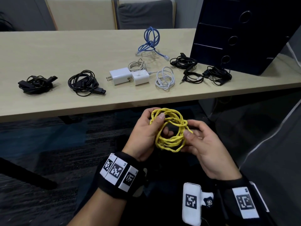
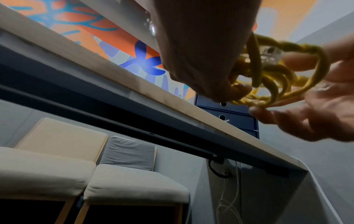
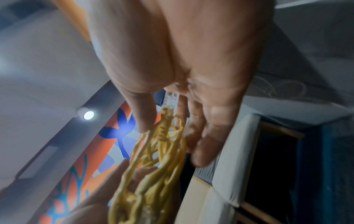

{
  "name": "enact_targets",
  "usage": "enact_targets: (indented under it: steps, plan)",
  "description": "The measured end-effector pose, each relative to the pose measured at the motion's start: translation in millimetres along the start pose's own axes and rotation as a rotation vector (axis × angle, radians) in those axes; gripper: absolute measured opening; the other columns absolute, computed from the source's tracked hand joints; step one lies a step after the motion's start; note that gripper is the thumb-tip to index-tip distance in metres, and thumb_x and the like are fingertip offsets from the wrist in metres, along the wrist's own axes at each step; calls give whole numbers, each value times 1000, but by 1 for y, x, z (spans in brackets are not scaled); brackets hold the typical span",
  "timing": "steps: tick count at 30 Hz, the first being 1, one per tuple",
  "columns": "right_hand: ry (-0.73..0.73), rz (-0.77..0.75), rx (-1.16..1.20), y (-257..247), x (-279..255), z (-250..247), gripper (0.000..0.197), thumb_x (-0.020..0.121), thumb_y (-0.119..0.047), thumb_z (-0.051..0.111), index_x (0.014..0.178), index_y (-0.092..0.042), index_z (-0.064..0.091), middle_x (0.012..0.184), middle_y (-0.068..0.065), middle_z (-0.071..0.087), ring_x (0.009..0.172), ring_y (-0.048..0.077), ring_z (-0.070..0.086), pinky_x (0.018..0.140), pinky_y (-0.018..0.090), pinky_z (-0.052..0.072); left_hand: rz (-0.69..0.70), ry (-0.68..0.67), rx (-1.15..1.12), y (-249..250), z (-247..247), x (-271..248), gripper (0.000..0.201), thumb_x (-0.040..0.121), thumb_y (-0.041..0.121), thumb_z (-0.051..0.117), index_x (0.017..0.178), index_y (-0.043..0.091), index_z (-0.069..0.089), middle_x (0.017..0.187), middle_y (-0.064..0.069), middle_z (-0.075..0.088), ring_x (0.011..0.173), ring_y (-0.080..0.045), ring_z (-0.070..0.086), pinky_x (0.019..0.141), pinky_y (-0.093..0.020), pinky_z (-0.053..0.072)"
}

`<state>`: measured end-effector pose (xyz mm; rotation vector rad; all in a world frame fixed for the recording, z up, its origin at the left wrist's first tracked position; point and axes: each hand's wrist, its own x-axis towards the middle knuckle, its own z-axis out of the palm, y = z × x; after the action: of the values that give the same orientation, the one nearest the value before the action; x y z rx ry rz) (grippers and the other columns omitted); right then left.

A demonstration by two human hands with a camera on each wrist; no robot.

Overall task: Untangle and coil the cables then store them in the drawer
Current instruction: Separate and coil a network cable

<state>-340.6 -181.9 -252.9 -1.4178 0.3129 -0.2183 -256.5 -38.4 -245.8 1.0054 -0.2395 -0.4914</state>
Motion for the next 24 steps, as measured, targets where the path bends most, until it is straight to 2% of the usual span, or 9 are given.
enact_targets:
  steps: [3, 5, 8, 11, 13, 16, 18, 21, 24]
  plan:
    - [-9, -19, 85, -8, 1, 4, 40, 76, -20, 67, 114, -12, 56, 93, 11, 71, 77, 22, 67, 60, 33, 54, -5, 8, 72, 6, -1, -1, 37, 86, 16, 59, 119, 5, 47, 89, -7, 60, 63, -15, 56, 64, -33, 52]
    - [10, -39, 103, -17, 5, 6, 40, 76, -20, 66, 113, -11, 56, 88, 9, 71, 75, 19, 68, 60, 31, 55, -11, 18, 154, 16, -4, -2, 32, 90, 11, 58, 120, 6, 49, 87, -3, 64, 70, -15, 60, 63, -29, 54]
    - [44, -80, 95, -34, 13, 13, 29, 81, -15, 65, 109, -11, 56, 79, 3, 70, 72, 15, 67, 61, 33, 55, -7, 19, 318, 36, -8, -5, 27, 93, 9, 58, 118, 18, 55, 87, 3, 68, 82, -13, 65, 72, -31, 53]
    - [22, -112, 31, -52, 20, 22, 23, 85, -15, 65, 106, -13, 56, 78, 5, 67, 72, 20, 65, 62, 39, 53, 35, 61, 398, 53, -8, -6, 24, 93, 10, 59, 113, 22, 59, 80, 6, 67, 75, -7, 64, 64, -22, 48]
    - [-5, -134, -98, -65, 24, 29, 36, 78, -26, 71, 110, -19, 55, 88, 4, 66, 76, 24, 65, 63, 41, 56, 76, 124, 423, 68, -10, -5, 20, 92, 10, 60, 108, 22, 61, 71, 6, 65, 66, -7, 61, 64, -24, 46]
    - [-50, -278, -517, -88, 31, 41, 62, 69, -39, 84, 120, -39, 48, 117, -9, 57, 91, 16, 65, 82, 33, 55, 130, 195, 420, 93, -13, 1, 15, 92, 10, 61, 103, 20, 61, 77, -6, 62, 66, -13, 60, 66, -27, 45]
    - [-126, -390, -770, -104, 37, 56, 72, 62, -44, 86, 123, -46, 48, 130, -10, 47, 109, 12, 57, 95, 28, 47, 161, 223, 402, 112, -17, 5, 14, 93, 7, 59, 104, 15, 59, 78, -4, 66, 63, -9, 64, 57, -23, 50]
    - [-148, -463, -1022, -125, 51, 89, 69, 64, -43, 86, 126, -40, 55, 143, -7, 33, 129, 10, 40, 102, 19, 30, 190, 251, 395, 141, -22, 16, 18, 94, 5, 57, 112, 2, 55, 91, -14, 67, 68, -17, 69, 56, -27, 56]
    - [-98, -545, -1033, -140, 72, 120, 54, 68, -36, 86, 117, -31, 64, 143, -2, 33, 127, 13, 42, 102, 21, 35, 205, 271, 394, 166, -34, 32, 19, 96, 6, 54, 113, -4, 56, 94, -14, 67, 69, -19, 70, 61, -32, 59]
